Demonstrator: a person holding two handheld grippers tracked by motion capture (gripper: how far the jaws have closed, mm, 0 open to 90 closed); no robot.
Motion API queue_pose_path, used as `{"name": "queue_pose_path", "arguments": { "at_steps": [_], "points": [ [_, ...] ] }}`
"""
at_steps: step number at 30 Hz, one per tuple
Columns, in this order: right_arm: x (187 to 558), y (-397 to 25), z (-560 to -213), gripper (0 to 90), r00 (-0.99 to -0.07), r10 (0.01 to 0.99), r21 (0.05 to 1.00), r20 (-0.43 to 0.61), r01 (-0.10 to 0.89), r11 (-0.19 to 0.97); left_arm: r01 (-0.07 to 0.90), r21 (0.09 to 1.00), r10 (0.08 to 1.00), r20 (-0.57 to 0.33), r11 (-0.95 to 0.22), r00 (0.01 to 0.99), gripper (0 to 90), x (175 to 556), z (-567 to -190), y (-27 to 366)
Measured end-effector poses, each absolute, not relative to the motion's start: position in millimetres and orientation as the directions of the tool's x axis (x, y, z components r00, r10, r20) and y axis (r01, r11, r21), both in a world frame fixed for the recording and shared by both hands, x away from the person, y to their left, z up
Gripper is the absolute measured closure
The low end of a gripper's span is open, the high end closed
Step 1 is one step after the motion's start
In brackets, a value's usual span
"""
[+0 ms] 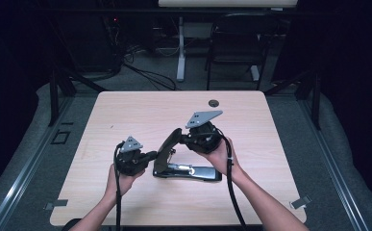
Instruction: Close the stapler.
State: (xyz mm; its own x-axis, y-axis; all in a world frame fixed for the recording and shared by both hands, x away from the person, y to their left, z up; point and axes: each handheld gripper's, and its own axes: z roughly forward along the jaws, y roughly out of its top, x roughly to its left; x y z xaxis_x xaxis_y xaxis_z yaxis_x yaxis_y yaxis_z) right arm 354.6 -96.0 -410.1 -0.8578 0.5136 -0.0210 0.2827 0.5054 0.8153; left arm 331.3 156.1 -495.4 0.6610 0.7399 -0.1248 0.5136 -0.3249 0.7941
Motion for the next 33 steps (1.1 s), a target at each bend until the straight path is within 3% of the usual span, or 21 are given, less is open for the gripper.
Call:
{"name": "queue_pose_path", "arguments": {
  "at_steps": [7, 33],
  "points": [
    [355.0, -119.8, -425.2, 90.0, -0.834, 0.551, 0.809, 0.032, 0.346, 0.476, 0.516, 0.78, 0.723, -0.12, -0.355, 0.68, 90.0, 332.5, -497.4, 147.6],
    [353.9, -163.7, -460.0, 90.0, -0.77, 0.637, 0.706, 0.031, 0.468, 0.532, 0.564, 0.718, 0.711, -0.139, -0.407, 0.689, 89.7, 338.4, -511.3, 141.6]
  ]
}}
